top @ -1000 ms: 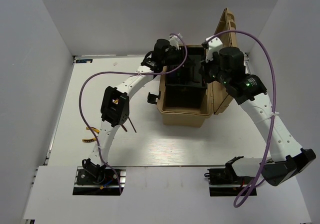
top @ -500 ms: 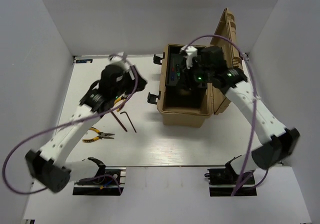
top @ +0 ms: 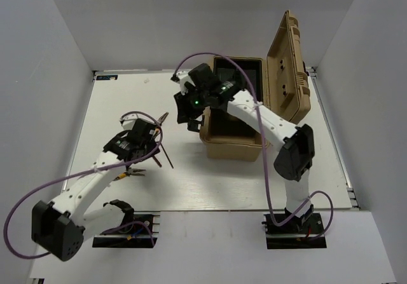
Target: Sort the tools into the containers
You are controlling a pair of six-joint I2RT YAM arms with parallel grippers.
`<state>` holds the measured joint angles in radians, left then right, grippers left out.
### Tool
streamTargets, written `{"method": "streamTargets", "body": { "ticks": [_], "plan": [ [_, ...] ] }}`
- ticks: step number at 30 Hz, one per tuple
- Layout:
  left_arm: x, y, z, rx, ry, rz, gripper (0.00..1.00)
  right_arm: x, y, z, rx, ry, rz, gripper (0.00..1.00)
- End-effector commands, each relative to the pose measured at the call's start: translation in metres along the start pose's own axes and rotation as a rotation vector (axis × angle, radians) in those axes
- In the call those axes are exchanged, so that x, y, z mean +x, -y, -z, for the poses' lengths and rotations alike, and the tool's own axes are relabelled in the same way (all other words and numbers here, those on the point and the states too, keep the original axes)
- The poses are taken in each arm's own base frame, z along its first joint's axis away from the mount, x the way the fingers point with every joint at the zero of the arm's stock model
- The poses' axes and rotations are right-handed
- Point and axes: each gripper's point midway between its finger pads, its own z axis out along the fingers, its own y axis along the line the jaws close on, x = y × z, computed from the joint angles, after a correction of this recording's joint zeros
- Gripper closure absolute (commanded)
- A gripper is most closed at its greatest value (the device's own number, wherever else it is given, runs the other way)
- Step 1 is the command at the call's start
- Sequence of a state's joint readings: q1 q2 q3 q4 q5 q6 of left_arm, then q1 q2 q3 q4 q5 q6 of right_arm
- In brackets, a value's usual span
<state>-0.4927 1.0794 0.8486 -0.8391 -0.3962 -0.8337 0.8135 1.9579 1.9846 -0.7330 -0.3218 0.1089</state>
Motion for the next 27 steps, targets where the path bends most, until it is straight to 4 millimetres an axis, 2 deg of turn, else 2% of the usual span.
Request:
{"method": "streamTargets", "body": {
  "ticks": [1,2,4,5,6,7,9,10,11,12,17,19,26,27],
  "plan": [
    [-0.023,-0.023,0.028,-0.029,0.124,0.087,0.39,0.017,0.005,-0.029,0.039,-0.073,-0.076,0.66],
    [-0.031,-0.023,0.041,0.018,0.166,0.118,0.39,0.022,-0.001,-0.036,0.025,-0.092,-0.073,0.66],
    [-0.037,-0.024,0.054,0.061,0.204,0.132,0.39,0.037,-0.006,-0.060,0.019,-0.146,-0.067,0.66],
    [-0.035,-0.026,0.057,0.079,0.206,0.116,0.39,0.036,-0.009,-0.064,0.023,-0.145,-0.054,0.66],
    [-0.038,-0.027,0.065,0.108,0.233,0.124,0.39,0.045,-0.005,-0.081,0.034,-0.174,-0.049,0.64],
    [-0.038,-0.030,0.068,0.113,0.238,0.127,0.39,0.051,-0.015,-0.088,0.032,-0.188,-0.024,0.64],
    [-0.033,-0.039,0.069,0.090,0.236,0.120,0.39,0.058,-0.012,-0.107,0.064,-0.206,0.008,0.60],
    [-0.033,-0.044,0.071,0.081,0.246,0.112,0.37,0.065,-0.022,-0.114,0.059,-0.222,0.029,0.60],
    [-0.031,-0.046,0.070,0.073,0.239,0.106,0.37,0.066,-0.021,-0.119,0.071,-0.220,0.039,0.60],
    [-0.030,-0.050,0.072,0.062,0.241,0.104,0.37,0.075,-0.021,-0.130,0.081,-0.240,0.047,0.59],
    [-0.031,-0.053,0.081,0.100,0.264,0.124,0.36,0.092,-0.021,-0.156,0.152,-0.260,0.101,0.59],
    [-0.029,-0.054,0.079,0.094,0.258,0.120,0.36,0.098,-0.024,-0.164,0.145,-0.273,0.099,0.57],
    [-0.022,-0.055,0.074,0.087,0.240,0.110,0.36,0.112,-0.024,-0.174,0.177,-0.292,0.129,0.57],
    [-0.021,-0.054,0.074,0.093,0.234,0.100,0.36,0.111,-0.013,-0.176,0.232,-0.284,0.136,0.57]
  ]
}}
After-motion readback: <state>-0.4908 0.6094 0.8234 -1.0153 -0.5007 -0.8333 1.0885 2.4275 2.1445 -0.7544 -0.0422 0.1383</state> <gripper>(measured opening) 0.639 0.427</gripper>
